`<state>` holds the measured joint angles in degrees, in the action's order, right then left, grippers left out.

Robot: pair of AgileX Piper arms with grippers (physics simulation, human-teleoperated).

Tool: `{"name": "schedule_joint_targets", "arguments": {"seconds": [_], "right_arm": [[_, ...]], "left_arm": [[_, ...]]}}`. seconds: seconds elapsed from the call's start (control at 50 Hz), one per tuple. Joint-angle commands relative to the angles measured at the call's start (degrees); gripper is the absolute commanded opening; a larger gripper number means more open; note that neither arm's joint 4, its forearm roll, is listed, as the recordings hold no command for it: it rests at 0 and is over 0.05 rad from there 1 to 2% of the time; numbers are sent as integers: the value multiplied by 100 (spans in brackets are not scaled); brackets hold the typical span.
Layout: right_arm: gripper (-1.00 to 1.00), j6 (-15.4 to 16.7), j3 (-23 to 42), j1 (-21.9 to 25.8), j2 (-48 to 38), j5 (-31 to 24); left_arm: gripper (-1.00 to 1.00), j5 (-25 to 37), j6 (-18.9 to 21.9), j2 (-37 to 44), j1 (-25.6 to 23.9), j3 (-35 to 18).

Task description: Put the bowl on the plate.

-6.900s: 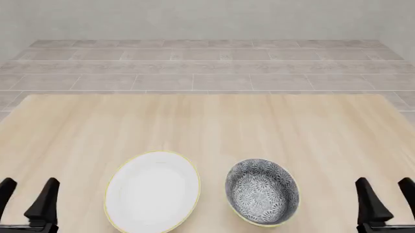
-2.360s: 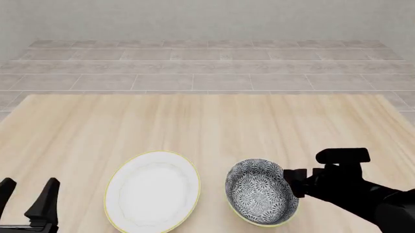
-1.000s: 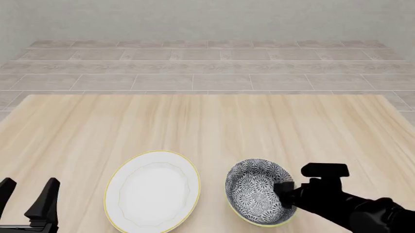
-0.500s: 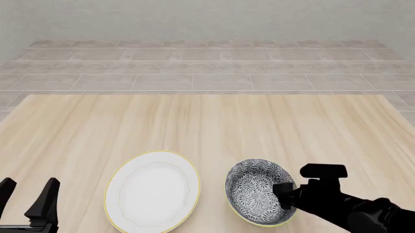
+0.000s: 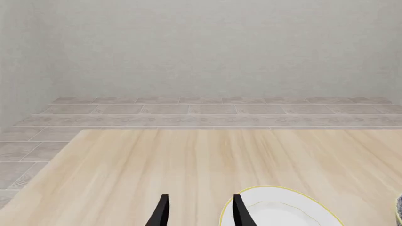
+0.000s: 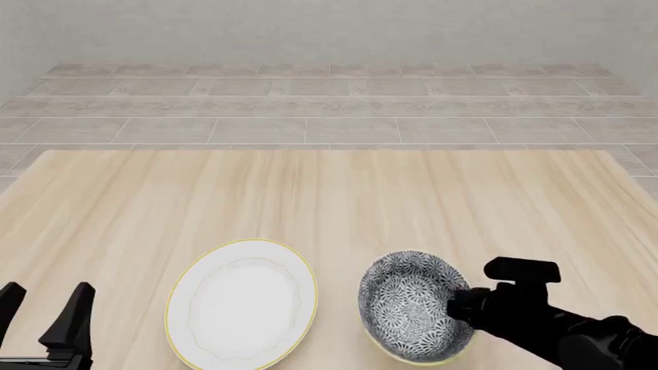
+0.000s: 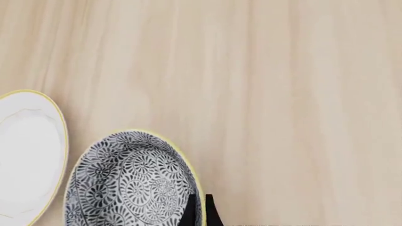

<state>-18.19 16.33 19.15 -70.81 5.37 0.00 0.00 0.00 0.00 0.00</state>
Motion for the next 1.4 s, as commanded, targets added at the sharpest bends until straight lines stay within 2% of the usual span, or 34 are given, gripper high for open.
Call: {"name": "schedule_joint_targets", "arguments": {"seconds": [0.02,0.06,0.2,0.28,0.3,0.34,0.42,0.5,0.6,0.64,0.74,0.76,0.8,0.88,0.92,1.2,1.4], "right_arm": [[-100,-45,-20,-40,148,-110],[-100,-131,0,2,187,-154],[-100,-133,259,51,635,-563],[-100,-179,327,97,668,-559],[-100,-80,372,47,735,-585],[-100,-175,398,113,751,-557],[-100,-89,494,84,842,-558],[-100,-150,626,380,935,-572],[-100,-34,685,280,995,-654],[-100,-106,731,331,1034,-683],[-100,72,909,251,1170,-858],[-100,-5,980,262,1196,-906],[-100,118,1102,179,1251,-1008],[-100,98,1422,224,1290,-1208],[-100,216,1612,216,1309,-1320],[-100,485,2533,385,941,-1577],[-100,398,2893,673,459,-1428]], "left_arm": [[100,0,0,0,0,0],[100,0,0,0,0,0],[100,0,0,0,0,0],[100,0,0,0,0,0],[100,0,0,0,0,0],[100,0,0,0,0,0],[100,0,0,0,0,0],[100,0,0,0,0,0],[100,0,0,0,0,0],[100,0,0,0,0,0],[100,0,0,0,0,0],[100,0,0,0,0,0],[100,0,0,0,0,0],[100,0,0,0,0,0],[100,0,0,0,0,0],[100,0,0,0,0,0],[100,0,0,0,0,0]]}}
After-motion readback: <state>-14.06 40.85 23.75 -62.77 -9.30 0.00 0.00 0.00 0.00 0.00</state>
